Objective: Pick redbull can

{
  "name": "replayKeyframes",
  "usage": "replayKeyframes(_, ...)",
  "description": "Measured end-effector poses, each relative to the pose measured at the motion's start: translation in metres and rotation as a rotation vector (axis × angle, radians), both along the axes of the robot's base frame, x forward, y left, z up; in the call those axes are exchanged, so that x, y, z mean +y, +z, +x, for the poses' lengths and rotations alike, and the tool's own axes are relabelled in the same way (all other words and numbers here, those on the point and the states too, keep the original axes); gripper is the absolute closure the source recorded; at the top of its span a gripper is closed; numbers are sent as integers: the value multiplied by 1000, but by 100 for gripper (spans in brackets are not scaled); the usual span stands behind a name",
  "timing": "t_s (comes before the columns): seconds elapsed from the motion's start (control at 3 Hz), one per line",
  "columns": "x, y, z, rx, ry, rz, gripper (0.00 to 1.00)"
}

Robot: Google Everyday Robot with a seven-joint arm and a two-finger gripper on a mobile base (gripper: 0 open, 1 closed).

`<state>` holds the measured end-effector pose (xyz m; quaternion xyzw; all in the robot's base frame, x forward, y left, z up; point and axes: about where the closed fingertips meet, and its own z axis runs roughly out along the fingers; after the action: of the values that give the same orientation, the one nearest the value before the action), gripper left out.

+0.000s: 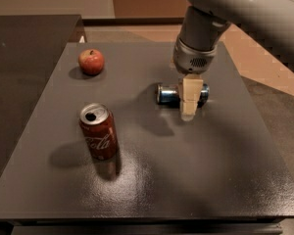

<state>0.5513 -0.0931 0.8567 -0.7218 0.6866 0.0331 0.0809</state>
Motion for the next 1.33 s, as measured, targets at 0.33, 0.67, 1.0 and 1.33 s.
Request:
replayKeyframes(0.33, 0, -7, 1, 15, 3, -7, 0)
replayKeyframes(0.67, 0, -11, 2, 24, 6, -10, 16)
replayKeyframes(1.0, -1, -12, 3, 30, 5, -5, 48)
replayKeyframes(1.33, -1, -12, 4, 32, 5, -3, 71)
